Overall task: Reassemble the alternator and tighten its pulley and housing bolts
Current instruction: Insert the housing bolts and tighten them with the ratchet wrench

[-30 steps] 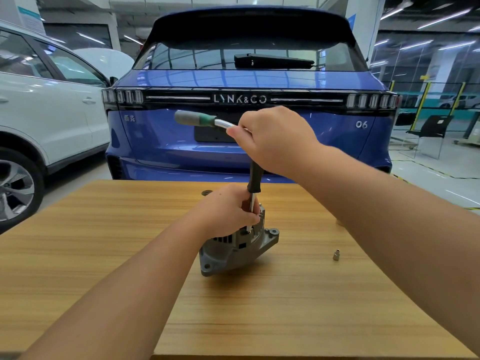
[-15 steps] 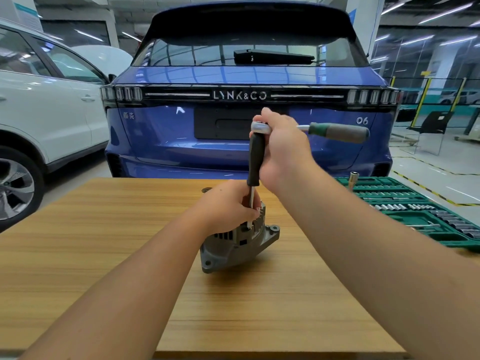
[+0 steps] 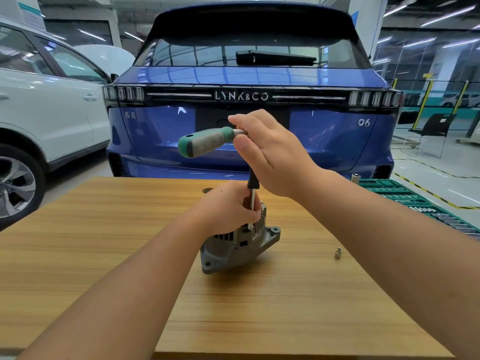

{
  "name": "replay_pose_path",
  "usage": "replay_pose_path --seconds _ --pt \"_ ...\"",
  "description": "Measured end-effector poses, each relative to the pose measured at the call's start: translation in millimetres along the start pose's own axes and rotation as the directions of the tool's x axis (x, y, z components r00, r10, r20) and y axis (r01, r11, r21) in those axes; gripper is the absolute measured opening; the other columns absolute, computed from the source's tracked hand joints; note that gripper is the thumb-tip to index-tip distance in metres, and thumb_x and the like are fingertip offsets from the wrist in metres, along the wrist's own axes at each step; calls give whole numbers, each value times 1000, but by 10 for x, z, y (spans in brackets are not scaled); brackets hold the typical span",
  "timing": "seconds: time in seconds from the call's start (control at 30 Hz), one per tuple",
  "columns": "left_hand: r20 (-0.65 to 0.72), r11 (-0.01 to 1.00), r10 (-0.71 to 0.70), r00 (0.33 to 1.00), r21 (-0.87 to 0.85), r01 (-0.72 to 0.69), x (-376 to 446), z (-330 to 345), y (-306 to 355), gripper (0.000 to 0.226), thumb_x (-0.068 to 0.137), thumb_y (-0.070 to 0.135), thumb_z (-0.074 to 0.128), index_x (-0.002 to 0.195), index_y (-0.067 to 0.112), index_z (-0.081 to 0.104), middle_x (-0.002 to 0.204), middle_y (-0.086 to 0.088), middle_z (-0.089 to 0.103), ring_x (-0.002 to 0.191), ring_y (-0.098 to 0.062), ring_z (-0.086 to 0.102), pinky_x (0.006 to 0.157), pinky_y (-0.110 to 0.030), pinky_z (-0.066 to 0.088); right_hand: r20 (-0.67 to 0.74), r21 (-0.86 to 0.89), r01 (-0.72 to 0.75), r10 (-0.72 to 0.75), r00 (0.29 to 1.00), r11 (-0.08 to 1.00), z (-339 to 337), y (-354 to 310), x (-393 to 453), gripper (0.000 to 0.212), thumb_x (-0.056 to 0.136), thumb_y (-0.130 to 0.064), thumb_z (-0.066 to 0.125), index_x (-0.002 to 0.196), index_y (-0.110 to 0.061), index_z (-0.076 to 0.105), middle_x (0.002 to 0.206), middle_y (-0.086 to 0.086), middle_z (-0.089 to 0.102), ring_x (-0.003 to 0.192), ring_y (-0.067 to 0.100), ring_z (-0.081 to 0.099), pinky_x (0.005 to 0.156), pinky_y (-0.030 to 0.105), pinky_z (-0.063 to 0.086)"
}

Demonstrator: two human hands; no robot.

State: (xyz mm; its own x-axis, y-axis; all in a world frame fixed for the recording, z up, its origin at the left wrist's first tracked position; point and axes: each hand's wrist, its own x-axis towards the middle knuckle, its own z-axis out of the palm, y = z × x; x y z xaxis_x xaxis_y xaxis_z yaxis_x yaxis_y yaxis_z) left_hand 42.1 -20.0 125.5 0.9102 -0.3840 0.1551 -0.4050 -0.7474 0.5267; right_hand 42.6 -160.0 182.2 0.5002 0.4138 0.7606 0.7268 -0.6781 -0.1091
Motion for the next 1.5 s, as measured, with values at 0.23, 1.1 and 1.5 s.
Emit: replay_pose_path --seconds 0.23,1.1,1.5 --pt "-21 1000 -14 1000 -5 14 15 18 -16 9 94 32 71 85 32 67 83 12 69 82 -6 65 72 -26 49 40 -139 54 -49 998 989 -92 -45 94 38 108 -34 41 133 -14 62 100 -1 57 85 18 53 69 33 43" --pt "-23 1000 -11 1000 -18 11 37 32 -34 12 92 30 74 88 35 64 88 11 69 83 -5 65 67 -24 48 -434 489 -201 437 788 849 175 -131 -64 15 101 -12 56 102 -20 69 98 -5 68 96 12 62 87 31 50" --pt "-26 1000 -2 1000 24 3 11 7 -17 7 94 33 72 89 32 67 85 11 70 80 -4 65 71 -24 50 -46 50 9 -7 999 999 56 -40 -81 51 104 -36 38 146 -8 47 133 6 52 102 20 56 79 42 51"
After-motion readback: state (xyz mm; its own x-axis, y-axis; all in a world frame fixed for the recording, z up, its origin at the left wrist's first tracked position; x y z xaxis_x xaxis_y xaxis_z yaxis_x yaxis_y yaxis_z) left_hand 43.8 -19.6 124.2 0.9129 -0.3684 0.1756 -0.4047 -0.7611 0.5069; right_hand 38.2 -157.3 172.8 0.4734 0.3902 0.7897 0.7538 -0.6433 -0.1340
